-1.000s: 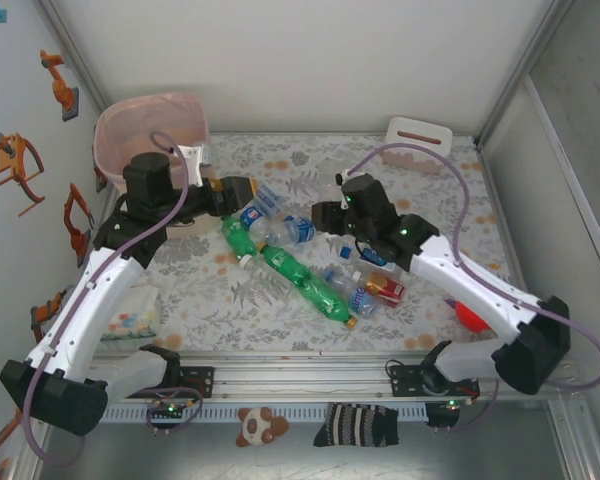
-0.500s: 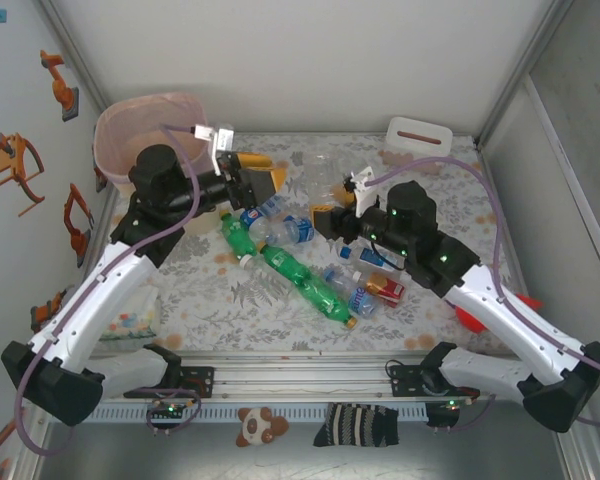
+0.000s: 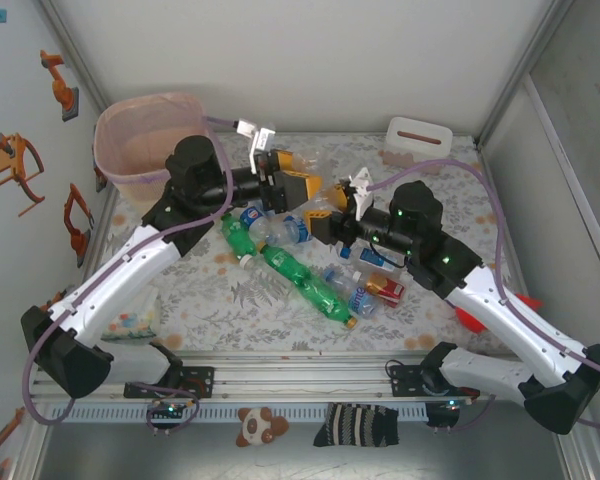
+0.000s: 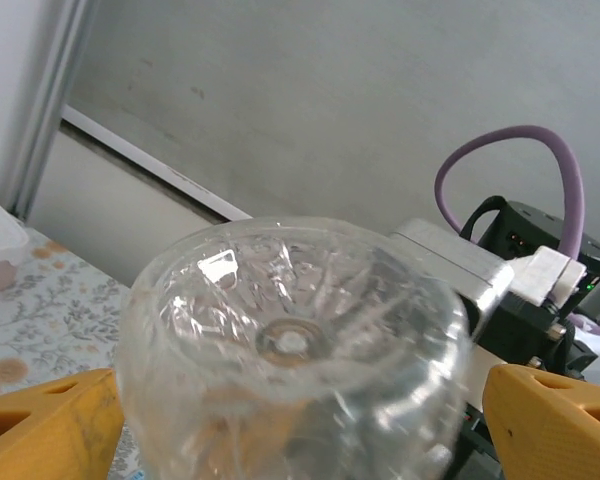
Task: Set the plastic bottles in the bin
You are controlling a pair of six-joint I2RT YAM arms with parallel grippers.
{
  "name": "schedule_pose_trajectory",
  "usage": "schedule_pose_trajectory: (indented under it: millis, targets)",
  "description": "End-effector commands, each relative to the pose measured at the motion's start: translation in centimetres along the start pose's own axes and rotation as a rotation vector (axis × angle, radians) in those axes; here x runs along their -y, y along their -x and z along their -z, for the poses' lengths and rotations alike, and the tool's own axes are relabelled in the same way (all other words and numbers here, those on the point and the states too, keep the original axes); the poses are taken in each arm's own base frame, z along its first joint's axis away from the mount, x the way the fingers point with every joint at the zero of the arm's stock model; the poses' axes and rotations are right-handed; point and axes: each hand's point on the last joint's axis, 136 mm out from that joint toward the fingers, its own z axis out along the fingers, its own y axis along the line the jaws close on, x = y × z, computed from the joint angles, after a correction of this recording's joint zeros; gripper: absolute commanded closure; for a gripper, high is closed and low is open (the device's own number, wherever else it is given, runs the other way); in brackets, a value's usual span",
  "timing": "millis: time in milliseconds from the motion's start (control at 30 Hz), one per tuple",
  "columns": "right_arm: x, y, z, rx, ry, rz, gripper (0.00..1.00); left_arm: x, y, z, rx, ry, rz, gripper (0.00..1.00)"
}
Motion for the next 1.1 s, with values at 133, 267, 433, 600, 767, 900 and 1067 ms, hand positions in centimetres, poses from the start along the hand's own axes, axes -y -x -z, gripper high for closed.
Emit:
schedule_pose_trajectory:
  millis: [133,267,433,600,767,900,1067]
  targets:
    - [-3.5,3.1,1.7,0.083,0.166,0.035,0.64,4.5,1.8,0.4,0.031,-0.174,-0.117,0.15]
    - [-4.2,3.9,2.4,0.105,0.197,0.024,0.65,6.2,1.9,1.2,0.036,-0.237,-0.148,0.18]
    - [-5.1,4.9,3.2,0.133,0.229,0.011,0.65,7.7,1.9,1.8,0.028,-0.288,-0.175,0.20]
    - [-5.1,5.2,3.5,0.143,0.224,0.008,0.65,8.1,1.7,1.9,0.015,-0.304,-0.175,0.24]
    - [-5.3,5.4,3.6,0.146,0.232,0.000,0.66,7.9,1.1,1.5,-0.010,-0.307,-0.165,0.24]
    - [-5.3,5.5,3.5,0.147,0.235,-0.008,0.66,8.1,0.9,1.2,-0.020,-0.319,-0.166,0.25]
    - [-5.2,5.5,3.6,0.146,0.228,-0.010,0.66,8.3,0.9,0.8,-0.025,-0.327,-0.172,0.30]
